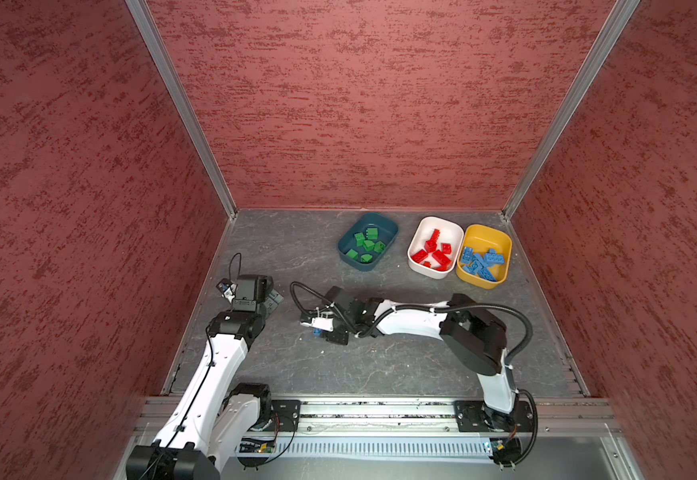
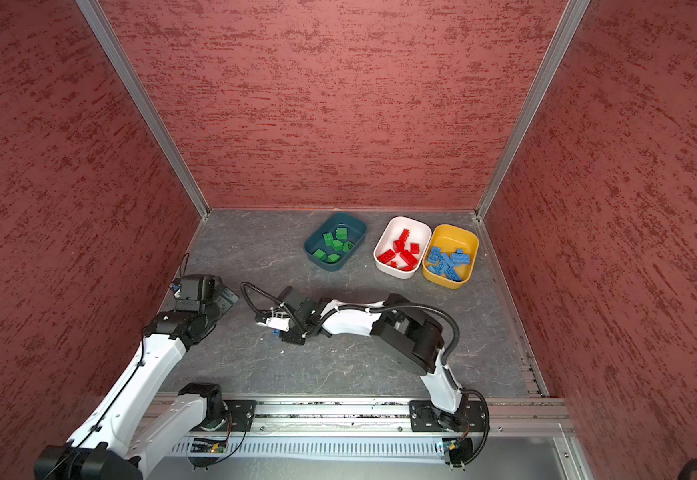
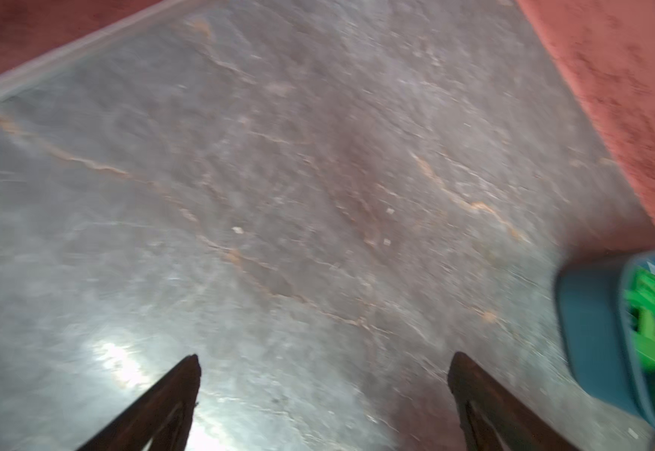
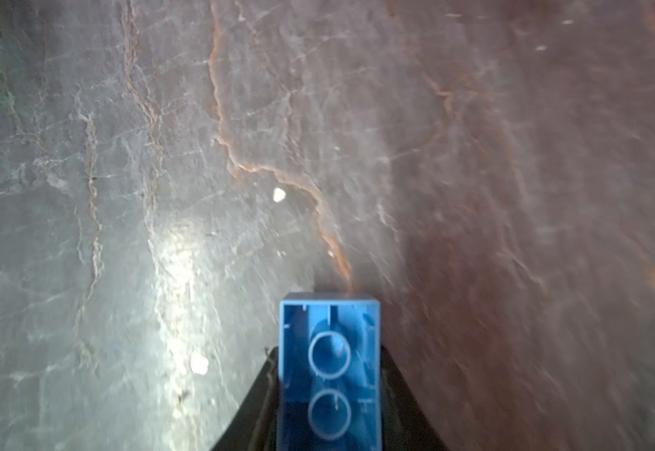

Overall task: Sort the legos into containers by color
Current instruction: 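Carry the blue brick to the yellow tub and release it with the right gripper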

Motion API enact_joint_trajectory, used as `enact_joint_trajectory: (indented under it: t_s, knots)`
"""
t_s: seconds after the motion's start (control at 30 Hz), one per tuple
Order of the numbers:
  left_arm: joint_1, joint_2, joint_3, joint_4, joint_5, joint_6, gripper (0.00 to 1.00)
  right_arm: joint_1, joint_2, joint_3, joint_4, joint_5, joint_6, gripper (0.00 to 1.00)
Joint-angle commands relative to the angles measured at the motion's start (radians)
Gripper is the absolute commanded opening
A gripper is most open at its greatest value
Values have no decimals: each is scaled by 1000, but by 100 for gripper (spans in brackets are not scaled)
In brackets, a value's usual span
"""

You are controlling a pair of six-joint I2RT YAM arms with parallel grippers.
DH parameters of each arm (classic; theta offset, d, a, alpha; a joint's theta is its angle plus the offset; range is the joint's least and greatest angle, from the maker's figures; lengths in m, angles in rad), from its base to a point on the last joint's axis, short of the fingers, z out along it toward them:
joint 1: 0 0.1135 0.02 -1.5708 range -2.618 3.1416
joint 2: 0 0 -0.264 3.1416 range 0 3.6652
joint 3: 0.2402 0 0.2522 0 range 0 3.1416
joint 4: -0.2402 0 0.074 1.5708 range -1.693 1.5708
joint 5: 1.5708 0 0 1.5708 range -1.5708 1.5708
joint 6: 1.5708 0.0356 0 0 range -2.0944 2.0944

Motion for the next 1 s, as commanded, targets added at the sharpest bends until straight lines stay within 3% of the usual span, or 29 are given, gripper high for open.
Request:
enact_joint_trajectory:
  t_s: [0.0, 0.23, 0.4, 0.47, 0.73, 0.97]
  knots:
    - [-50, 35, -3, 134, 80, 16, 99, -84, -136, -85, 172, 45, 86, 21]
    - [-241, 234, 117, 222, 19, 43, 99, -285, -334, -275, 288, 73, 226, 21]
    - [-443, 390, 260, 262, -151, 125, 99, -452, -472, -383, 356, 92, 323, 21]
    - [-492, 436, 303, 295, -166, 159, 99, -534, -516, -416, 377, 73, 388, 22]
    - [-544, 524, 374, 392, -157, 214, 99, -891, -594, -432, 267, 4, 519, 23]
    - [-518, 516, 388, 349, -202, 222, 99, -1156, -441, -296, 117, -11, 538, 25]
